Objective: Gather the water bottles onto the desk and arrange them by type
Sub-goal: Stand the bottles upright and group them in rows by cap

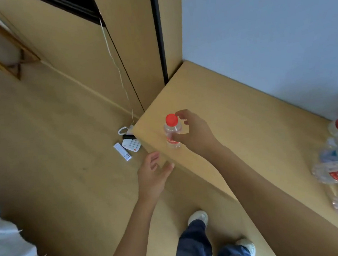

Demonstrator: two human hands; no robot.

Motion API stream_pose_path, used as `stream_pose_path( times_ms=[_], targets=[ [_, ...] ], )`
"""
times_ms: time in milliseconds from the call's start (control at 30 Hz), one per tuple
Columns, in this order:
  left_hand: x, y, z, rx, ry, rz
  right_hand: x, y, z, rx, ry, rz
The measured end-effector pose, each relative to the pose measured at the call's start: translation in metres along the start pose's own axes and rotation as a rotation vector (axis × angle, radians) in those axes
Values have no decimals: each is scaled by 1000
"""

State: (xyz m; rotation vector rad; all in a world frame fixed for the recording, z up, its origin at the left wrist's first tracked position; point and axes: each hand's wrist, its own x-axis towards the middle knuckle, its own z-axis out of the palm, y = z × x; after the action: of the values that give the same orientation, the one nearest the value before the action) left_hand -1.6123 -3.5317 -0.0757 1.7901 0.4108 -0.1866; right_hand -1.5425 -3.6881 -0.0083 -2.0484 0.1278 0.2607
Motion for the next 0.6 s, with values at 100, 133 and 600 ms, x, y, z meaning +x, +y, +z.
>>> stream_pose_path(
  times_ms=[100, 133, 600],
  targets=[
    [-2, -1, -6, -4, 3, 4, 9, -4, 15, 0, -26, -35],
    [-2, -2, -8, -9, 3, 6, 9, -3, 19, 12, -30, -39],
    [-5, 2, 23, 76, -369, 27, -35, 24, -38, 362, 2, 75]
  ],
)
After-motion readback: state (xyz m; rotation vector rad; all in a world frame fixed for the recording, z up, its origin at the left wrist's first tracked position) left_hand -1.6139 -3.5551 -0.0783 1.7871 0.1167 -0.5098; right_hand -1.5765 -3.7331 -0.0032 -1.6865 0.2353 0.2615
